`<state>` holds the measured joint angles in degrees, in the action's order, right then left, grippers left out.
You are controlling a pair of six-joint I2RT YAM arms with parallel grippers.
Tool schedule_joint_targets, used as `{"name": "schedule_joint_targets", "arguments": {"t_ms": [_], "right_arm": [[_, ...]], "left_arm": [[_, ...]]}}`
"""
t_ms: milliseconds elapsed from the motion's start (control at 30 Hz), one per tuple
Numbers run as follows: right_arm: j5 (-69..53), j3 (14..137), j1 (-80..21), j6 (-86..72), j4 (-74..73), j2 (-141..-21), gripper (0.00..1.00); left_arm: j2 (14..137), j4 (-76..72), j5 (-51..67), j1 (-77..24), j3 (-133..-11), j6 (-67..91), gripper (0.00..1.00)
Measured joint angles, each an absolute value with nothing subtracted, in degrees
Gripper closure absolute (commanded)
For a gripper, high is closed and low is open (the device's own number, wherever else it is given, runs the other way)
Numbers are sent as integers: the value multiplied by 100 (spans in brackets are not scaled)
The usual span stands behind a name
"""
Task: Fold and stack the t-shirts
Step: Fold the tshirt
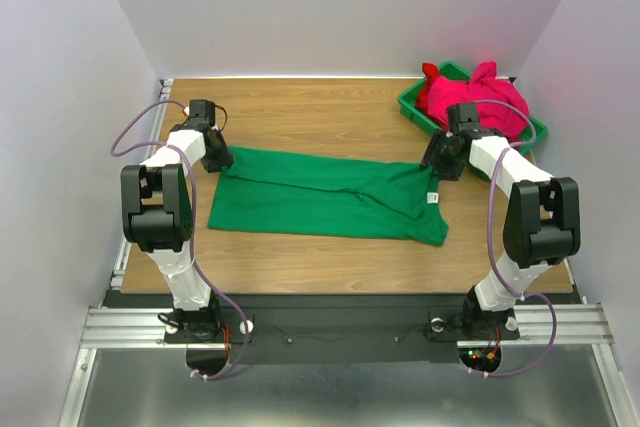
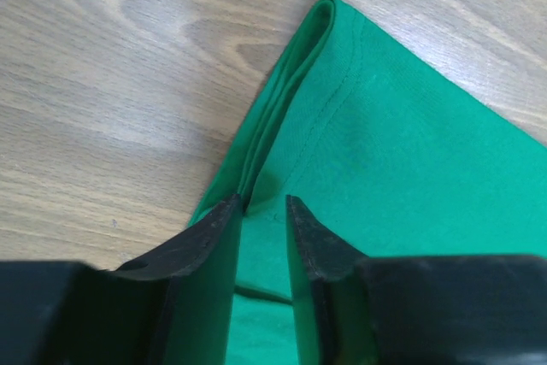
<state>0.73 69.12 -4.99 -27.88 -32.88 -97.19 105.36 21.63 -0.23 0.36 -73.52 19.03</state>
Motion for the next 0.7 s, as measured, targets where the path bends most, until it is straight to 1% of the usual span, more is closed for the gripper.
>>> {"name": "schedule_joint_targets", "arguments": {"t_ms": [367, 700], "right_arm": [[56, 6912, -572, -2786, -3291, -9717, 39], [43, 6912, -650, -2788, -3288, -9717, 39]], "left_arm": [[10656, 2154, 69, 36, -7349, 1898, 65], [10698, 2132, 108, -178, -7349, 1892, 65]]}}
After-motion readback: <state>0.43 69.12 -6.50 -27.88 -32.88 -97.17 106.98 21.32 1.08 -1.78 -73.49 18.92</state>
